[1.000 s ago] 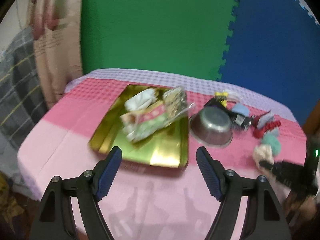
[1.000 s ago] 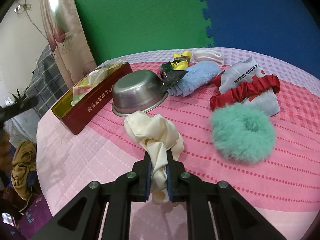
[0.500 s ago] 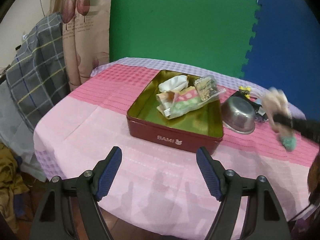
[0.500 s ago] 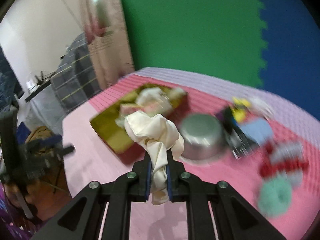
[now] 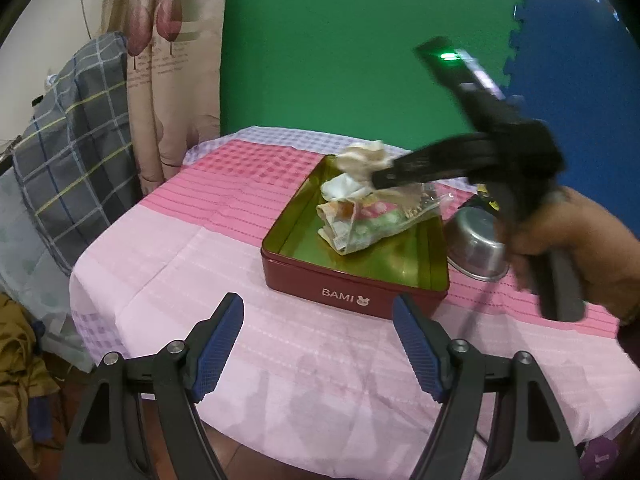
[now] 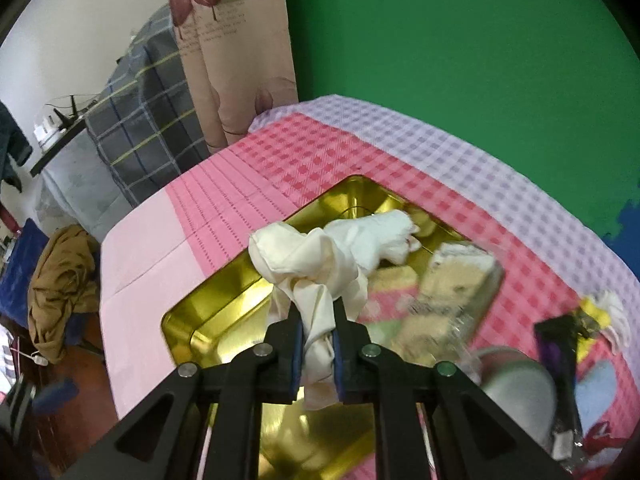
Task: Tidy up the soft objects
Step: 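Carry the cream scrunchie into the red tin and open the right gripper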
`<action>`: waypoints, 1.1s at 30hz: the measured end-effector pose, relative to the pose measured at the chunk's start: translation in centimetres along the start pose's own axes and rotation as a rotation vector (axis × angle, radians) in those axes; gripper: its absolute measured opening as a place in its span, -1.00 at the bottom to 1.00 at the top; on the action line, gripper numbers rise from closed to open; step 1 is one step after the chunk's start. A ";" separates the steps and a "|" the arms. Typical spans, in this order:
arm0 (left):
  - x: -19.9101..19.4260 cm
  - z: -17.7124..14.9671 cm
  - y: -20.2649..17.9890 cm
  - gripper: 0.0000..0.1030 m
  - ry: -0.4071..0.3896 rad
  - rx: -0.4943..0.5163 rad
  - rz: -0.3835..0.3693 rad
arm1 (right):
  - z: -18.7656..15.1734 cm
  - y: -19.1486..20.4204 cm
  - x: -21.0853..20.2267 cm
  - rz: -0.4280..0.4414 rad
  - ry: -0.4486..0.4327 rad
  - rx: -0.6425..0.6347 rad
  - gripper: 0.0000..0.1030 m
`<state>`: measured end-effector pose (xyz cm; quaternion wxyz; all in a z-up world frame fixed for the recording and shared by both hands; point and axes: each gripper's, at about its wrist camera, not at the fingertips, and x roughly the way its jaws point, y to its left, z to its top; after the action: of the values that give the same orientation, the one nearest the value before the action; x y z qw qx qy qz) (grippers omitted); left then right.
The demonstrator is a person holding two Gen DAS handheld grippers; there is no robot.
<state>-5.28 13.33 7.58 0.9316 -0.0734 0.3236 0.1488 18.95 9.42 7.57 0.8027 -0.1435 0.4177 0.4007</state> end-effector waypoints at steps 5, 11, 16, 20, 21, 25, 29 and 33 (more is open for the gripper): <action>0.0 0.1 0.2 0.43 0.006 -0.002 -0.007 | 0.7 0.5 3.2 -0.007 0.050 0.037 -0.77; 0.4 0.3 0.9 0.44 0.020 -0.030 -0.021 | 0.9 0.8 5.4 -0.025 0.100 0.043 -0.77; 1.1 0.1 1.0 0.53 0.057 -0.027 -0.016 | 1.0 1.1 6.6 -0.031 0.117 0.039 -0.77; 1.5 -0.1 0.8 0.63 0.075 -0.013 0.001 | 1.1 2.0 7.1 -0.057 0.122 -0.005 -0.77; 1.6 -0.2 0.8 0.63 0.078 -0.009 0.006 | 1.2 2.1 7.1 -0.060 0.122 -0.010 -0.77; 1.8 -0.2 0.7 0.66 0.088 -0.001 0.017 | 1.2 2.4 6.9 -0.067 0.115 -0.023 -0.68; 2.0 -0.3 0.8 0.67 0.098 0.000 0.023 | 1.1 2.1 6.4 -0.070 0.112 0.009 -0.27; 2.1 -0.3 0.8 0.68 0.106 0.000 0.025 | 0.8 2.0 5.3 -0.093 0.085 0.009 -0.07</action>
<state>-4.16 14.50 5.97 0.9111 -0.0772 0.3736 0.1562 19.63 13.94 4.12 0.8025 -0.1759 0.4464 0.3547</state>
